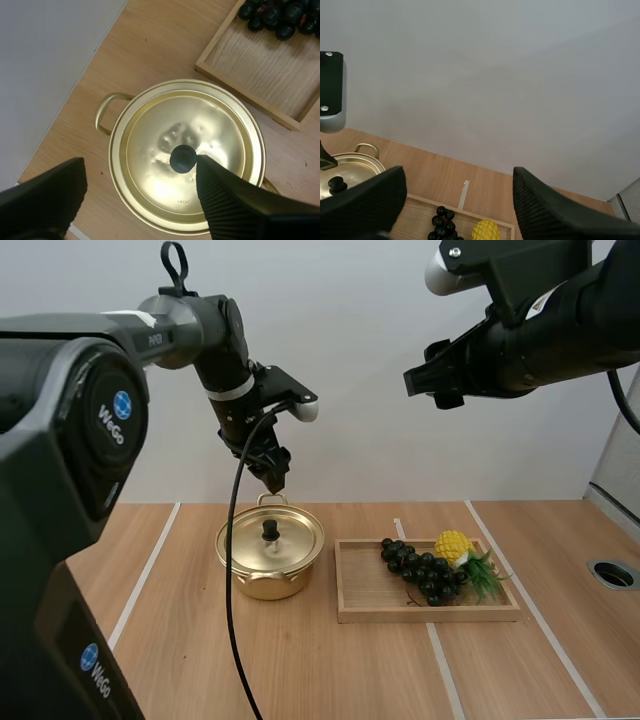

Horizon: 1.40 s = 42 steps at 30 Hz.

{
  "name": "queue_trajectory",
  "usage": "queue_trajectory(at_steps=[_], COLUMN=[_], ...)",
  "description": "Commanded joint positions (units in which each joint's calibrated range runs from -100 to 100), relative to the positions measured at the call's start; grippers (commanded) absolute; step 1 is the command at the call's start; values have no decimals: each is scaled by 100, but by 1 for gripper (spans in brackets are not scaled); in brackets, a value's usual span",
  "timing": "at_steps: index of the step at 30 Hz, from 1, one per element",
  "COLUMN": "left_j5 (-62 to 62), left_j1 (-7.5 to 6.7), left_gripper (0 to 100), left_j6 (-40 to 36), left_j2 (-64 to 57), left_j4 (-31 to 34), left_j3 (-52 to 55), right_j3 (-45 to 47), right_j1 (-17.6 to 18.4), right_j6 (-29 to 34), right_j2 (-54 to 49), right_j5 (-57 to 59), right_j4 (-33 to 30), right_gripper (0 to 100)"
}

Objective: Open the pot, put the grape inside, and close it

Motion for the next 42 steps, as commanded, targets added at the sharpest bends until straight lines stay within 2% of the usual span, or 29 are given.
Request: queue_trajectory(at_steps=[1,7,16,26,42], left_j5=[60,60,60,60,60], left_j1=[-18,-18,-18,-18,-18], left_gripper=[100,100,100,100,100], left_j6=[92,251,258,420,441], left_j2=[101,270,267,283,825], left_j4=[-67,-382,-343,-340,-329], left_j3=[-58,-58,-45,556,585], right_j3=[-56,-56,-56,-56,-56], right_j1=[-25,-25,-25,-25,-25], right_j6=[-46,-57,-117,-117,-117], right_j2=[-26,-26,-26,-26,-26], right_j5=[46,46,46,46,46], right_j4=[19,19,19,19,19], right_gripper=[100,100,100,100,100])
